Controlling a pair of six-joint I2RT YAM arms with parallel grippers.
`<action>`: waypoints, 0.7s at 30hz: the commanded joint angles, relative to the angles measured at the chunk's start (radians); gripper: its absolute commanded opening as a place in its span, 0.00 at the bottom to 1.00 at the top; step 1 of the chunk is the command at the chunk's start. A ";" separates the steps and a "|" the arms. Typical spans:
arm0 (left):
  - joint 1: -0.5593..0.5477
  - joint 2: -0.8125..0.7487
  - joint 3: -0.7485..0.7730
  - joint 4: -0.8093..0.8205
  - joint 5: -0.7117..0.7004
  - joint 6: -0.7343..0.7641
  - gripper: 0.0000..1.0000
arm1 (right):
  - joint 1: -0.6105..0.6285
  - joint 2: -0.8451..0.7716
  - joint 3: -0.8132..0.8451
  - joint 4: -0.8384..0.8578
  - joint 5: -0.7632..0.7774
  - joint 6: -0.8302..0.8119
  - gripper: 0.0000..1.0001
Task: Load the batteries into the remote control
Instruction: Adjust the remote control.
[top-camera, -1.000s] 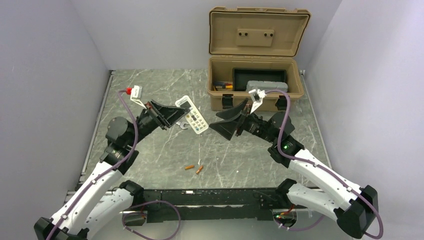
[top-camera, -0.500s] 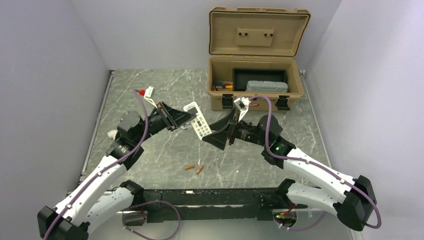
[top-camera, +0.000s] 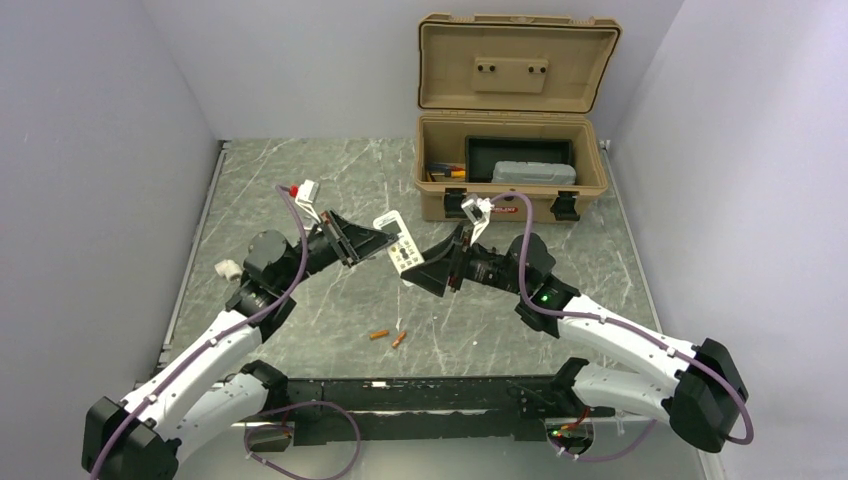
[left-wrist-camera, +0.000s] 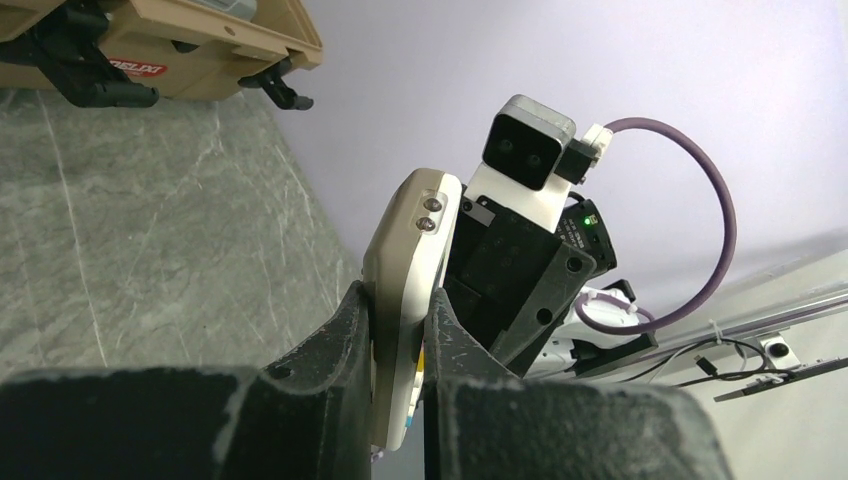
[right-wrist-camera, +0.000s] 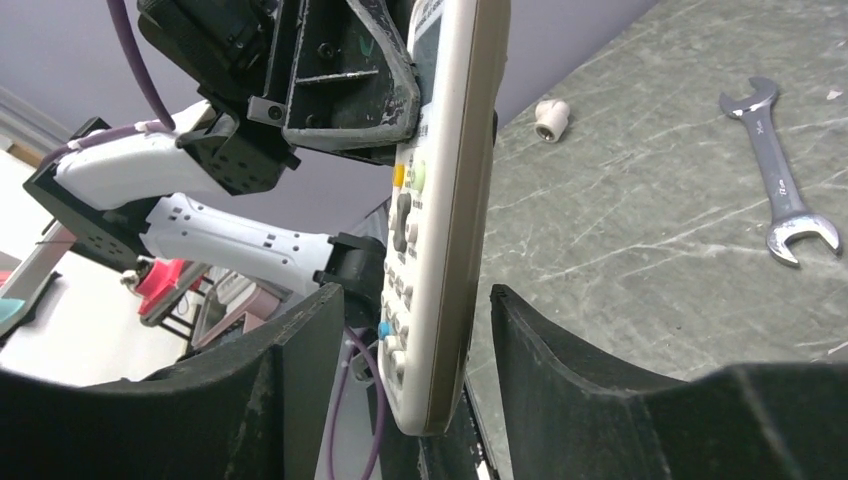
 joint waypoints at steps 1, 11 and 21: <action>-0.004 0.008 0.000 0.142 0.031 -0.033 0.00 | 0.004 0.002 -0.004 0.103 -0.001 0.021 0.57; -0.004 -0.001 -0.004 0.150 0.015 -0.024 0.00 | 0.003 0.001 -0.003 0.085 0.008 0.019 0.29; -0.003 -0.025 0.044 0.004 -0.051 0.025 0.71 | 0.004 -0.074 0.109 -0.246 0.230 -0.125 0.00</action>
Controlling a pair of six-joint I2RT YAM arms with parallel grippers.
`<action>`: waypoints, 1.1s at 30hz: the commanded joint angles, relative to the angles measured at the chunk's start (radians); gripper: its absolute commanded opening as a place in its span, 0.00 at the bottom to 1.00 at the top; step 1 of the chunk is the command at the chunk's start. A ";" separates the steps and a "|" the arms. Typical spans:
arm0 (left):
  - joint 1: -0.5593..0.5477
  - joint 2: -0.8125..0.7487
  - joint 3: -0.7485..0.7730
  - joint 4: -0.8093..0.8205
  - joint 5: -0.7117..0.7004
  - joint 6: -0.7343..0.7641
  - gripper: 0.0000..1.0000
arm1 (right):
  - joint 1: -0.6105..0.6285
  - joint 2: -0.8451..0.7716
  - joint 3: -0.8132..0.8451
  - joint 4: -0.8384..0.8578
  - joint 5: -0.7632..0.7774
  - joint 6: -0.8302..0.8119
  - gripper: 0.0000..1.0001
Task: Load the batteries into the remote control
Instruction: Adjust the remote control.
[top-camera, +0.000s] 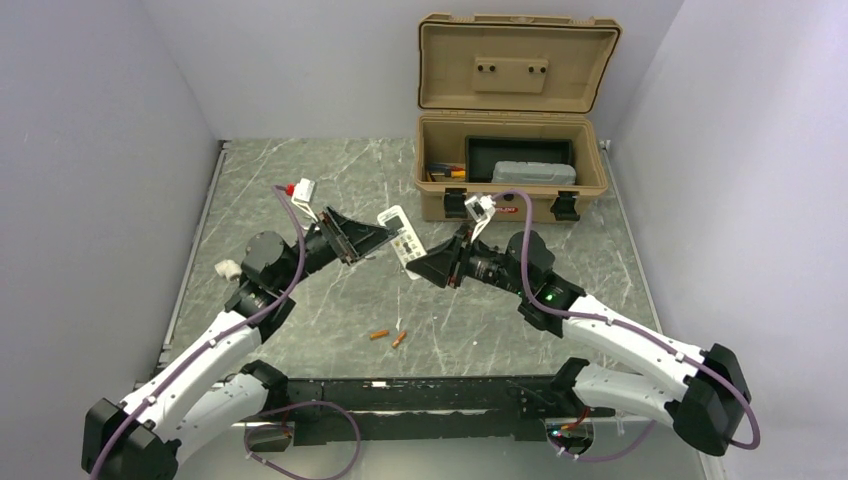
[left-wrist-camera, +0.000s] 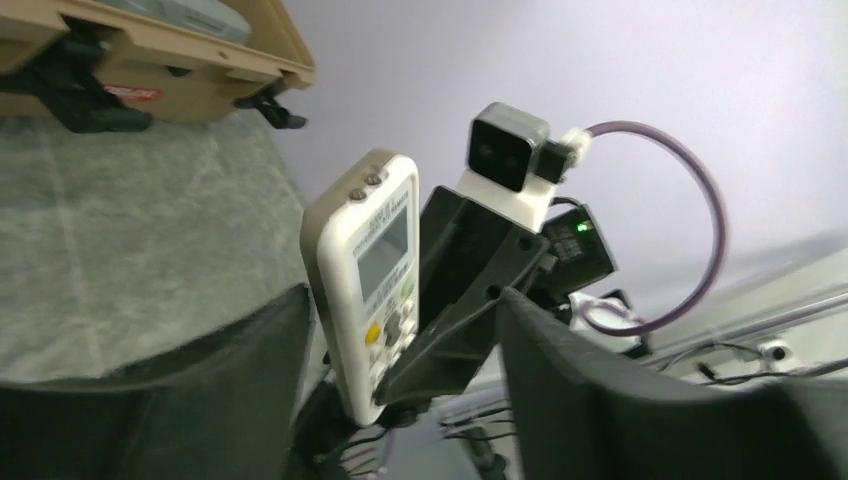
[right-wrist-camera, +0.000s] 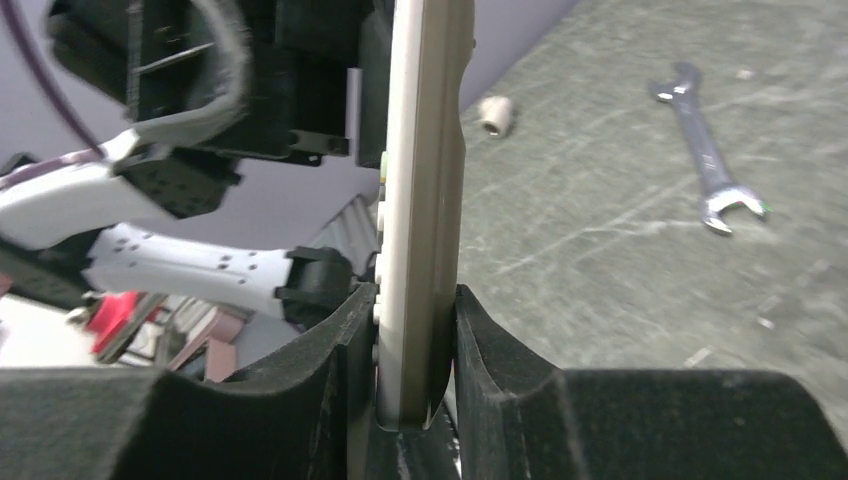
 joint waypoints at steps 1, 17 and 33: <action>-0.004 -0.041 0.066 -0.098 -0.060 0.034 0.80 | -0.003 -0.076 0.097 -0.196 0.203 -0.155 0.00; -0.058 0.111 0.572 -0.773 -0.288 0.013 1.00 | 0.262 0.033 0.386 -0.588 0.977 -0.893 0.00; -0.233 0.267 0.760 -0.992 -0.467 0.032 0.96 | 0.588 0.138 0.401 -0.411 1.450 -1.240 0.00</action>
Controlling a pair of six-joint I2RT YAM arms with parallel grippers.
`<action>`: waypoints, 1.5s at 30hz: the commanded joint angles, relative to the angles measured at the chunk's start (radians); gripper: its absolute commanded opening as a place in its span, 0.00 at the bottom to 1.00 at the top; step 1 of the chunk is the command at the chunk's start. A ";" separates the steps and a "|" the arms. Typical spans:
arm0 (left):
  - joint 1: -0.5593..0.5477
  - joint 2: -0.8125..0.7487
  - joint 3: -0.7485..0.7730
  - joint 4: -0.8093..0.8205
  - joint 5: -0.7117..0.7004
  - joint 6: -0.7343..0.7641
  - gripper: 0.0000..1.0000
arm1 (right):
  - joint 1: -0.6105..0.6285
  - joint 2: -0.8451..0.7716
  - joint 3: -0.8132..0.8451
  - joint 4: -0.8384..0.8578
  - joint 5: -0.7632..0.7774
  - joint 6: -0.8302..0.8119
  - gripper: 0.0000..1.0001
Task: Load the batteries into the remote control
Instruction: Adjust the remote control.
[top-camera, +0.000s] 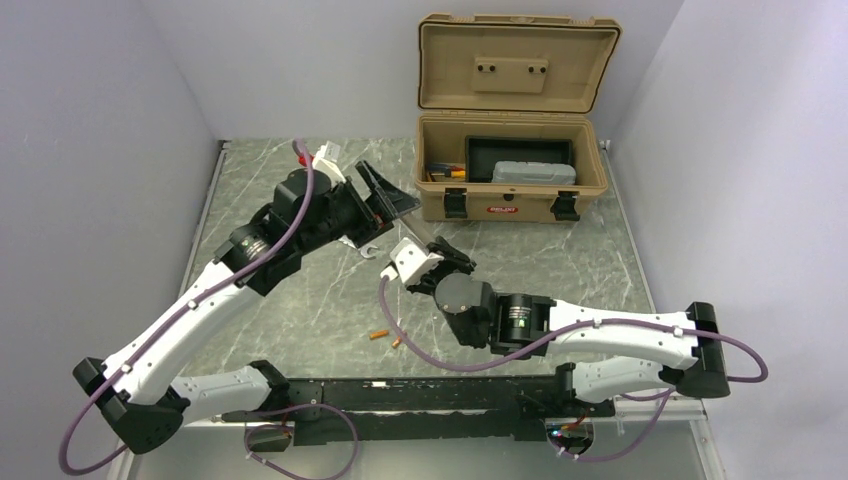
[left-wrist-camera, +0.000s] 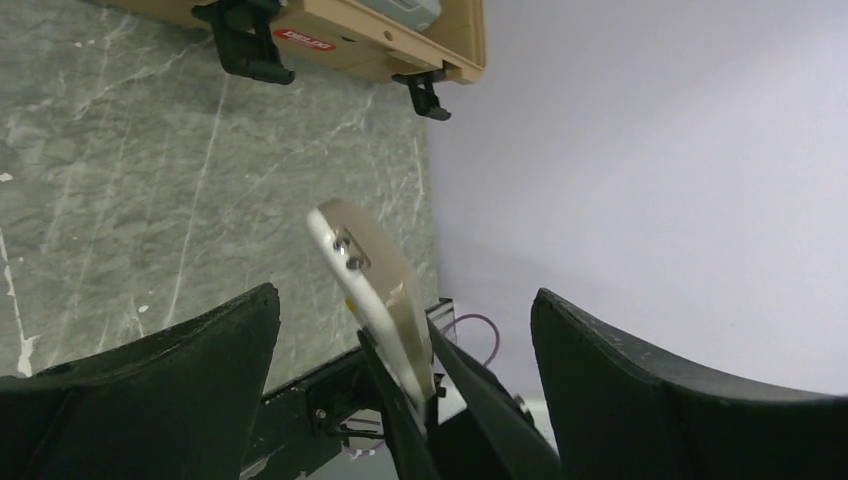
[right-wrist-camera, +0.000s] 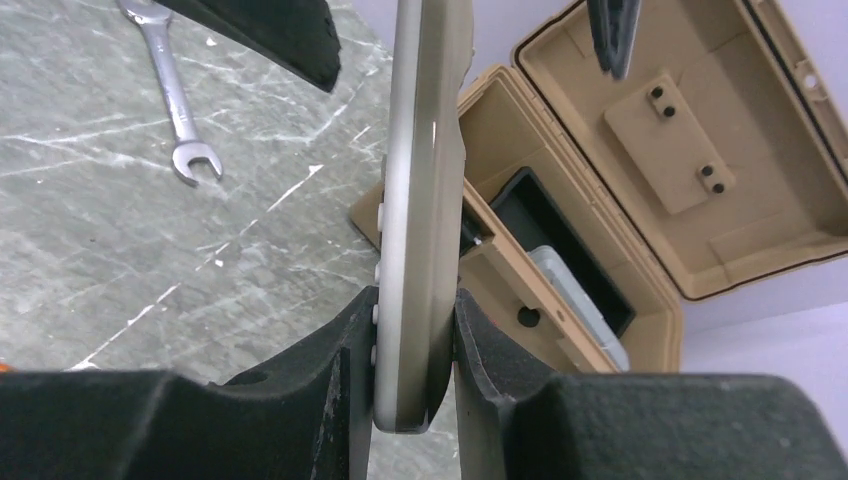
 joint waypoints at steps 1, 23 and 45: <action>-0.022 0.036 0.074 -0.029 -0.039 0.005 0.93 | 0.044 -0.005 0.031 0.107 0.133 -0.100 0.00; -0.034 -0.005 -0.037 0.043 -0.039 0.011 0.00 | 0.114 0.017 0.133 -0.076 -0.062 0.099 0.71; 0.119 -0.225 -0.565 0.803 0.407 0.202 0.00 | -0.397 -0.394 -0.025 -0.103 -0.941 0.856 0.98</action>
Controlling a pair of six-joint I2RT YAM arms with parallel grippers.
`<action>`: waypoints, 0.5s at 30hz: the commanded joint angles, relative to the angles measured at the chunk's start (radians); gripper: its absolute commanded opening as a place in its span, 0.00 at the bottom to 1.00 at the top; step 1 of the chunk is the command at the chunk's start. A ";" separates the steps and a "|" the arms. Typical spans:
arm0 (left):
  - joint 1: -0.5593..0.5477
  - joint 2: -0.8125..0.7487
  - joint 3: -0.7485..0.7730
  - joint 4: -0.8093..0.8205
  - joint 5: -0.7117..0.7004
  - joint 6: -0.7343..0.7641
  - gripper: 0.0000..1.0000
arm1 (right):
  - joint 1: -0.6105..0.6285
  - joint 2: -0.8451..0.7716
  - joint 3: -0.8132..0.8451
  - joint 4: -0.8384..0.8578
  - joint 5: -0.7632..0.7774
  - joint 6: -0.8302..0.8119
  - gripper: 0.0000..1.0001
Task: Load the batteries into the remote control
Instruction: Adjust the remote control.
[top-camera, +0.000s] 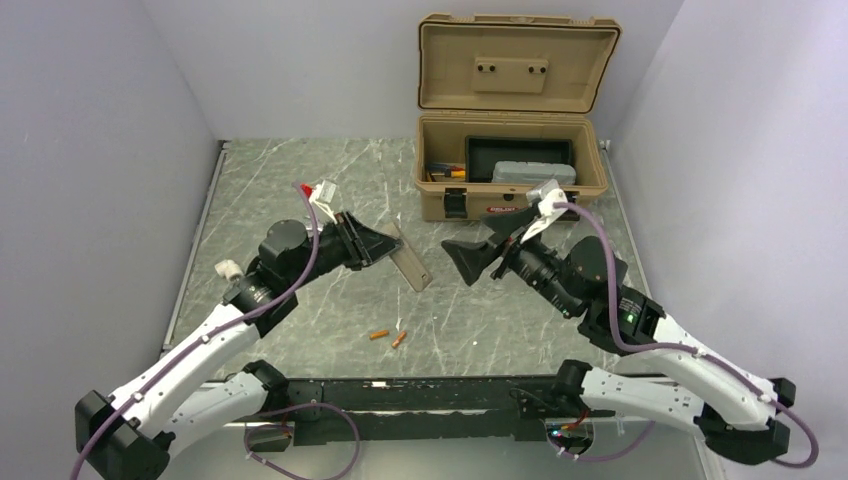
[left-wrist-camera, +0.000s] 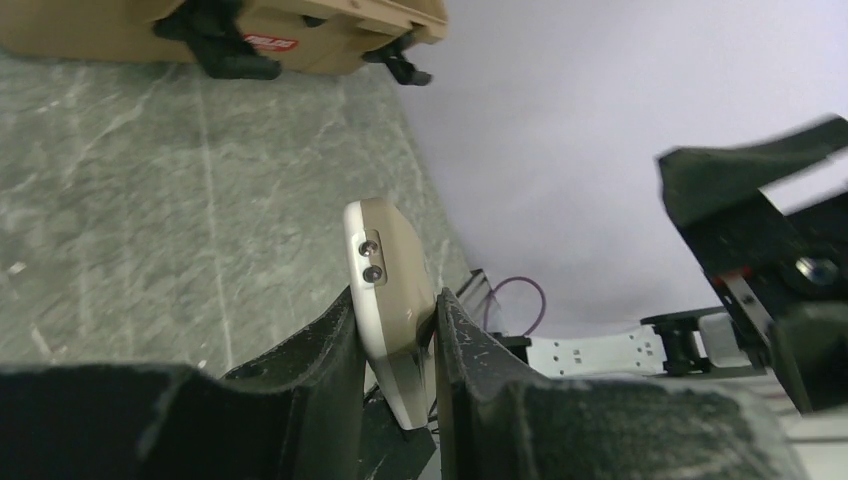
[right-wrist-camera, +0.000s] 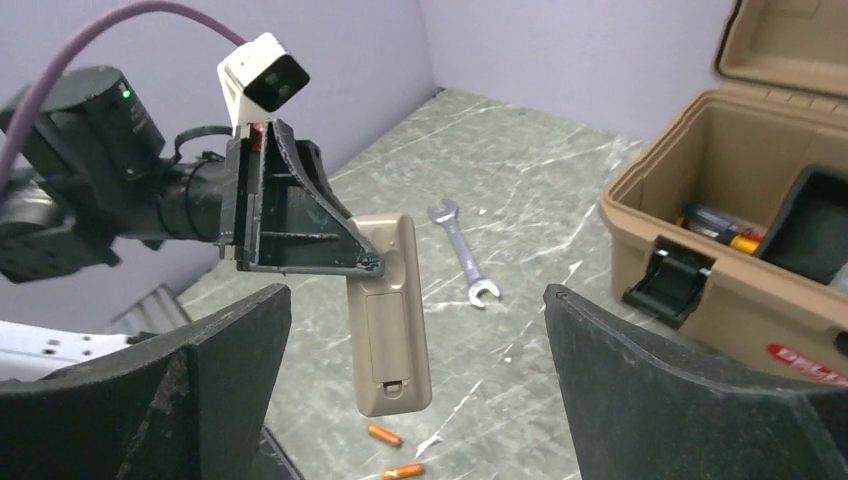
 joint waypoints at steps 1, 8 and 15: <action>0.043 0.003 -0.066 0.400 0.263 -0.006 0.00 | -0.165 0.012 -0.016 -0.043 -0.424 0.242 0.98; 0.063 0.081 -0.091 0.712 0.464 -0.095 0.00 | -0.323 -0.032 -0.167 0.090 -0.759 0.396 1.00; 0.062 0.122 -0.095 0.861 0.514 -0.160 0.00 | -0.335 -0.028 -0.209 0.134 -0.843 0.437 0.98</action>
